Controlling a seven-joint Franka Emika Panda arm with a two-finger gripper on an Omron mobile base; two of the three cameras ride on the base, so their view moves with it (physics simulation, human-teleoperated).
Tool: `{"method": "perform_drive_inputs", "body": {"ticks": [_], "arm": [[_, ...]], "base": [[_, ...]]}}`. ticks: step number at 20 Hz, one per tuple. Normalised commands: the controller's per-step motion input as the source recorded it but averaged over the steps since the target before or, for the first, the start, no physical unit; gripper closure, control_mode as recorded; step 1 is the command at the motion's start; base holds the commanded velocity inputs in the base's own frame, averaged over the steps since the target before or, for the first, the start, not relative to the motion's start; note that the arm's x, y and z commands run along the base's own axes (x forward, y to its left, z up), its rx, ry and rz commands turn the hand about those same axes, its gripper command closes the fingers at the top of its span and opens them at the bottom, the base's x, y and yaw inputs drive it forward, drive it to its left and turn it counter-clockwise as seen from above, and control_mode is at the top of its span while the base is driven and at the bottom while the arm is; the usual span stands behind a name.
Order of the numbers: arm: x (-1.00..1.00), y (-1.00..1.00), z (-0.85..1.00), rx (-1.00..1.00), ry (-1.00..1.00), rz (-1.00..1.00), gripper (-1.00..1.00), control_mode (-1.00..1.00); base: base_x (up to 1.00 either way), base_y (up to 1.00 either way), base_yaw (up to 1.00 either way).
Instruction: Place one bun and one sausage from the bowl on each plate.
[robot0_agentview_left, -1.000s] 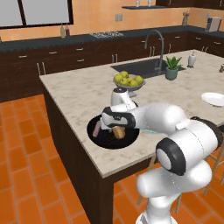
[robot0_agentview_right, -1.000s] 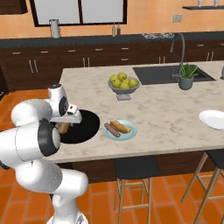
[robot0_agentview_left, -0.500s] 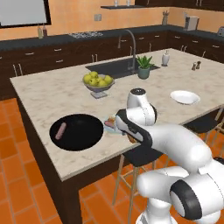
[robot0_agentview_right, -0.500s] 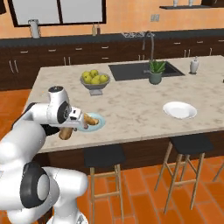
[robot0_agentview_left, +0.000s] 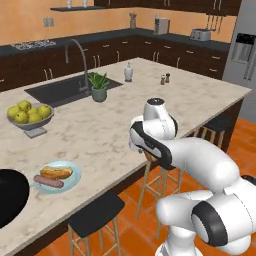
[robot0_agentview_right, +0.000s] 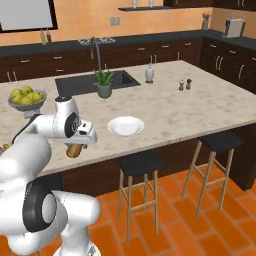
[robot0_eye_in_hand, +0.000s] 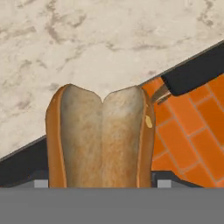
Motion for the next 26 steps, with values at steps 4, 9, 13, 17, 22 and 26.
{"method": "perform_drive_inputs", "body": {"ticks": [4, 9, 13, 17, 22, 26], "arm": [[0.00, 0.00, 0.00, 0.00, 0.00, 0.00, 1.00, 1.00], [0.00, 0.00, 0.00, 0.00, 0.00, 0.00, 1.00, 1.00], [0.75, 0.70, 0.00, 0.00, 0.00, 0.09, 1.00, -1.00], [1.00, 0.97, -0.15, -0.02, 0.06, 0.01, 1.00, -1.00], [0.92, 0.28, -0.51, -0.02, 0.06, 0.00, 1.00, -1.00], [0.81, 0.08, -0.77, -0.11, 0.00, -0.02, -1.00, -1.00]], "base": [[0.80, -1.00, -0.22], [1.00, -0.51, 0.11], [0.25, 0.12, 0.06], [0.00, 0.00, 0.00], [0.00, 0.00, 0.00], [0.00, 0.00, 0.00]]}}
